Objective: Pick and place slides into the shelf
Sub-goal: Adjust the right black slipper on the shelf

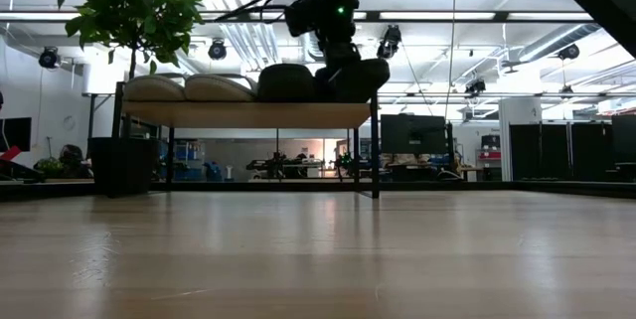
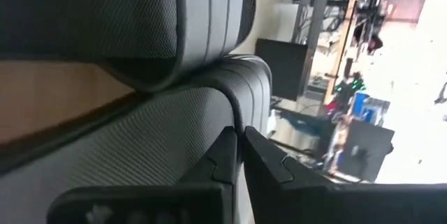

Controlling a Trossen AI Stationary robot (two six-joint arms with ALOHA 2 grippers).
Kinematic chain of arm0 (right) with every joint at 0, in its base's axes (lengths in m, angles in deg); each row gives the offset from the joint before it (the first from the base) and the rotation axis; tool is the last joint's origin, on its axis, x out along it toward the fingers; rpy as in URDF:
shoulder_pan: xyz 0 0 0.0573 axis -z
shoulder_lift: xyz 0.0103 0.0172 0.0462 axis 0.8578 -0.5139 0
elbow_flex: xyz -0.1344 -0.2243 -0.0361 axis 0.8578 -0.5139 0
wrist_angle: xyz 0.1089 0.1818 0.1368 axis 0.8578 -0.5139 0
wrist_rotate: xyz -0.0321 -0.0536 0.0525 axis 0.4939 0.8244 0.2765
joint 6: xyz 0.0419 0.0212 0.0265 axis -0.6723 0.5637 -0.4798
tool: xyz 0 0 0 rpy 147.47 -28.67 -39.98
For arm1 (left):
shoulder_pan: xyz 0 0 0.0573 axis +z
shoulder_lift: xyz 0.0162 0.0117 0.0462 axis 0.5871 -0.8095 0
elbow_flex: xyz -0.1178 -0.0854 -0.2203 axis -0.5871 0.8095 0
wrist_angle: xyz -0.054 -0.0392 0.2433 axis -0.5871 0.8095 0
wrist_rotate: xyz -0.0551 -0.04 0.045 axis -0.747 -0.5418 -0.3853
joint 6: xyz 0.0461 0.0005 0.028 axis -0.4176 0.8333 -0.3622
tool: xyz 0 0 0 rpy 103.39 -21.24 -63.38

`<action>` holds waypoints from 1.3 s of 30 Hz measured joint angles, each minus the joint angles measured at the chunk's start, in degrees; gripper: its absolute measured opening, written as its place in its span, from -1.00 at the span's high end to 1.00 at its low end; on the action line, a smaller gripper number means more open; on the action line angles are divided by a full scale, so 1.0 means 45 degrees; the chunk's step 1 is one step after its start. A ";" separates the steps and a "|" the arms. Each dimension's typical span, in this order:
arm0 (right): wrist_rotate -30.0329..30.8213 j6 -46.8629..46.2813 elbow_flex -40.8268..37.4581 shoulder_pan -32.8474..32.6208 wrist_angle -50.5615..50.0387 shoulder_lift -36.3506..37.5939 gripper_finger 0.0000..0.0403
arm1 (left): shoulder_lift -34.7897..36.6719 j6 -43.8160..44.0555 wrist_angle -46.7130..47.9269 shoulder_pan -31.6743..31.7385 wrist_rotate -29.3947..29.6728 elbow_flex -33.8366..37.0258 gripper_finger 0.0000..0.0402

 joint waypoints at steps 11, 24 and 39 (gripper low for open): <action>-0.1219 -0.2222 0.1120 -0.0010 -0.1226 -0.0013 0.96 | -0.0172 0.0039 -0.0025 0.0000 -0.0213 0.0000 -0.18; -0.2194 -0.5465 0.1219 0.0260 -0.1292 -0.0013 0.96 | -0.0650 0.0029 -0.0675 0.0000 -0.0446 0.0000 -0.18; -0.2835 -0.5947 0.1224 0.0359 -0.0753 -0.0008 0.93 | -0.0808 0.0010 -0.0714 0.0000 -0.0573 0.0000 -0.18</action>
